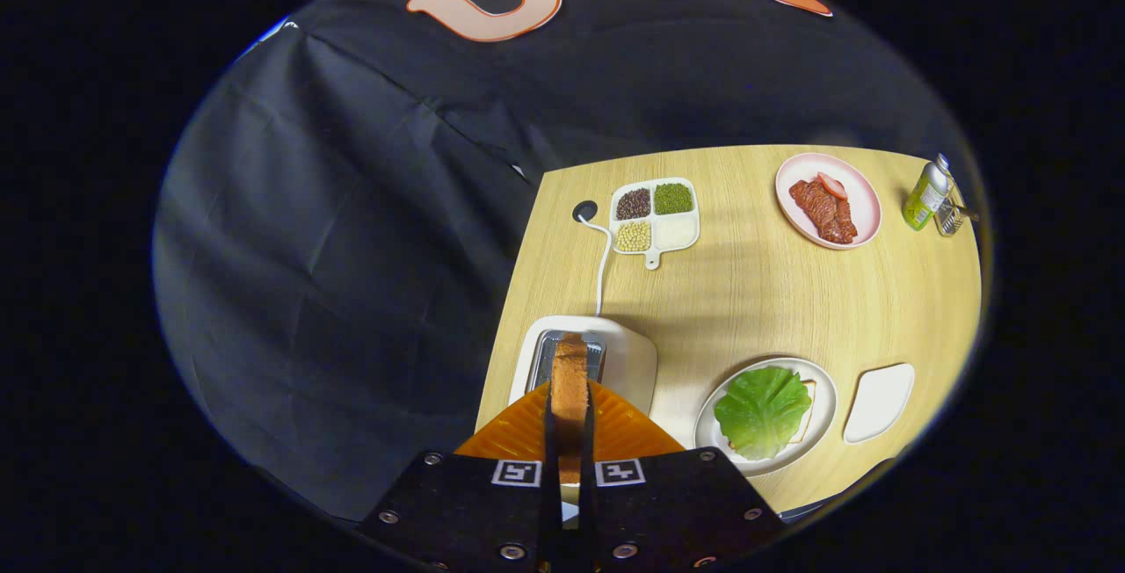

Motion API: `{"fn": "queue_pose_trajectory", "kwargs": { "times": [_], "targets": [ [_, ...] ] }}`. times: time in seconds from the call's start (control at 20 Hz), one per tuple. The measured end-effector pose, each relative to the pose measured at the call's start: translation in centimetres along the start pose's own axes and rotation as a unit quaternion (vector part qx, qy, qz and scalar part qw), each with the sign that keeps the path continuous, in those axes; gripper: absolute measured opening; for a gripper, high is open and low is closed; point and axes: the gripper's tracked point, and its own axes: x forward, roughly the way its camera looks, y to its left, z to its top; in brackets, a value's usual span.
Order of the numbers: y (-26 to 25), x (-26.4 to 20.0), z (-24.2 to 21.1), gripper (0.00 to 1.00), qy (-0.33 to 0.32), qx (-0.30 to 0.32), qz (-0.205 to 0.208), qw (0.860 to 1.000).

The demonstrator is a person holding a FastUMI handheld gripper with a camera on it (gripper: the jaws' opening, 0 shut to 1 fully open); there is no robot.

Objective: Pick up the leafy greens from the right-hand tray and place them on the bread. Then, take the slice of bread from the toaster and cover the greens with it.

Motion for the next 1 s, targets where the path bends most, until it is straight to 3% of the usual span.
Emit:
{"fn": "queue_pose_trajectory", "kwargs": {
  "times": [0.4,1.0],
  "targets": [
    [-7.1,-2.7,-2.0,0.08,-0.011,0.027,0.011,1.0],
    [-15.9,-0.2,-7.1,0.08,0.024,0.069,0.009,0.997]
  ]
}}
